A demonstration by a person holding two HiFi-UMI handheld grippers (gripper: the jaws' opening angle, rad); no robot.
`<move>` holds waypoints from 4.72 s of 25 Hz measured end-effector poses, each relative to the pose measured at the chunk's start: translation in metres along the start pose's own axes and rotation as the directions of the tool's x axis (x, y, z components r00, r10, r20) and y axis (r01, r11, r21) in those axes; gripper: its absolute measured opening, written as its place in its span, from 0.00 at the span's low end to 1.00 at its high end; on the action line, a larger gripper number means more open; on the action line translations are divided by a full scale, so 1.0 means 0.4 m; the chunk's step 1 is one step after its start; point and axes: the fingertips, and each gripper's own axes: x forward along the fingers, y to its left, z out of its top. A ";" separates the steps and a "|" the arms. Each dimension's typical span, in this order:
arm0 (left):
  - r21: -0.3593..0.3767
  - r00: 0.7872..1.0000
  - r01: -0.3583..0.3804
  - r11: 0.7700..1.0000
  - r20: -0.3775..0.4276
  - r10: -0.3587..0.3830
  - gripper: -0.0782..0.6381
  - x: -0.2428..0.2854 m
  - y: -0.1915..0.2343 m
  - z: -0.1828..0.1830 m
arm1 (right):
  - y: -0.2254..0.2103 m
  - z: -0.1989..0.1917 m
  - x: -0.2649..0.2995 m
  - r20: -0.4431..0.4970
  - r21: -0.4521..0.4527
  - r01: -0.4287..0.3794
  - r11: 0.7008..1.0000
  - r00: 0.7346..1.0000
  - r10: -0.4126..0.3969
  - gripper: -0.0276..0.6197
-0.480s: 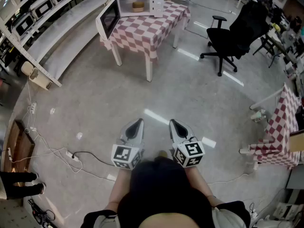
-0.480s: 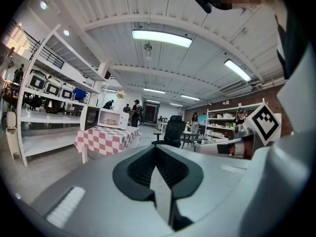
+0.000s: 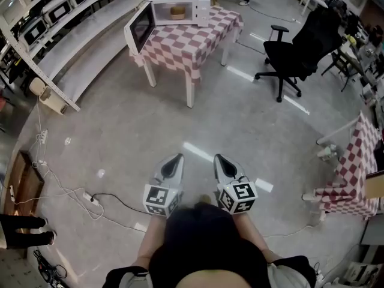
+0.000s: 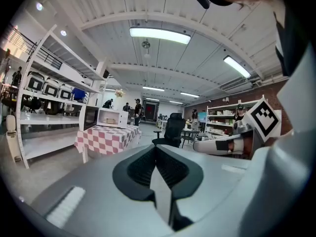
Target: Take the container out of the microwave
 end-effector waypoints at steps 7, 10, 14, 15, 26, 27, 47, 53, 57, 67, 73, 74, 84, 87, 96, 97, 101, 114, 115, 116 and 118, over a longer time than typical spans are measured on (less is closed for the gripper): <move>0.005 1.000 -0.020 1.000 0.008 0.020 0.12 0.032 -0.021 0.003 | -0.039 -0.006 0.002 -0.011 0.008 -0.023 1.000 1.000 0.023 0.04; 0.001 0.999 -0.031 1.000 0.013 0.031 0.12 0.046 -0.039 -0.011 | -0.062 -0.009 0.001 -0.013 0.013 -0.039 0.999 0.999 0.039 0.04; 0.010 0.999 -0.036 0.999 0.018 0.036 0.12 0.061 -0.073 -0.015 | -0.091 0.001 -0.007 -0.001 0.012 -0.051 0.999 0.999 0.051 0.04; 0.014 0.999 -0.035 0.999 0.019 0.035 0.12 0.064 -0.083 -0.014 | -0.097 0.003 -0.010 0.001 0.012 -0.054 0.998 0.999 0.054 0.04; 0.015 0.998 -0.061 0.998 0.018 0.061 0.12 0.073 -0.104 -0.017 | -0.108 -0.013 -0.012 -0.019 0.022 -0.099 0.995 0.995 0.100 0.04; 0.016 0.998 -0.064 0.998 0.015 0.064 0.12 0.075 -0.102 -0.022 | -0.109 -0.014 -0.010 -0.020 0.022 -0.101 0.995 0.995 0.102 0.04; 0.007 0.997 -0.078 0.997 0.020 0.078 0.12 0.190 -0.006 -0.003 | -0.155 0.018 0.120 -0.032 0.017 -0.108 0.994 0.994 0.109 0.04; 0.002 0.996 -0.086 0.996 0.016 0.086 0.12 0.235 0.052 0.008 | -0.173 0.040 0.188 -0.035 0.028 -0.104 0.994 0.994 0.105 0.04; 0.009 0.997 -0.080 0.997 0.009 0.080 0.12 0.272 0.097 0.021 | -0.178 0.063 0.245 -0.032 0.039 -0.105 0.994 0.994 0.107 0.04; 0.001 0.998 -0.066 0.998 0.021 0.066 0.12 0.356 0.208 0.086 | -0.185 0.130 0.380 -0.028 0.046 -0.094 0.995 0.995 0.095 0.04; 0.008 0.998 -0.052 0.999 0.019 0.052 0.12 0.400 0.278 0.107 | -0.182 0.161 0.458 -0.023 0.043 -0.086 0.995 0.996 0.087 0.04; 0.010 0.998 -0.053 0.999 0.018 0.052 0.12 0.406 0.291 0.110 | -0.180 0.165 0.470 -0.023 0.043 -0.087 0.995 0.996 0.088 0.04; -0.005 0.998 -0.058 0.998 0.023 0.058 0.12 0.452 0.396 0.132 | -0.162 0.186 0.582 -0.028 0.046 -0.086 0.995 0.996 0.087 0.04; 0.005 0.999 -0.049 0.999 0.017 0.049 0.12 0.465 0.419 0.129 | -0.157 0.187 0.610 -0.033 0.046 -0.086 0.995 0.996 0.087 0.04; 0.004 0.998 -0.053 0.999 0.014 0.053 0.12 0.491 0.490 0.125 | -0.155 0.182 0.672 -0.044 0.039 -0.069 0.997 0.996 0.071 0.04; 0.004 0.999 -0.052 0.999 0.013 0.052 0.12 0.494 0.496 0.124 | -0.156 0.181 0.679 -0.045 0.040 -0.066 0.997 0.997 0.068 0.04; 0.005 0.999 -0.052 0.999 0.006 0.052 0.12 0.500 0.519 0.116 | -0.159 0.187 0.701 -0.040 0.037 -0.052 0.998 0.998 0.053 0.04; 0.018 0.998 -0.059 0.998 -0.005 0.059 0.12 0.492 0.568 0.115 | -0.164 0.197 0.726 -0.042 0.013 -0.029 1.000 0.999 0.029 0.04; 0.018 0.998 -0.060 0.998 -0.007 0.060 0.12 0.489 0.570 0.113 | -0.163 0.197 0.726 -0.043 0.014 -0.028 1.000 0.999 0.029 0.04; 0.018 0.998 -0.063 0.998 -0.009 0.063 0.12 0.485 0.573 0.111 | -0.161 0.196 0.726 -0.043 0.015 -0.028 1.000 0.999 0.028 0.04; 0.017 0.998 -0.068 0.998 -0.013 0.068 0.12 0.479 0.577 0.107 | -0.161 0.192 0.723 -0.047 0.017 -0.027 1.000 0.999 0.027 0.04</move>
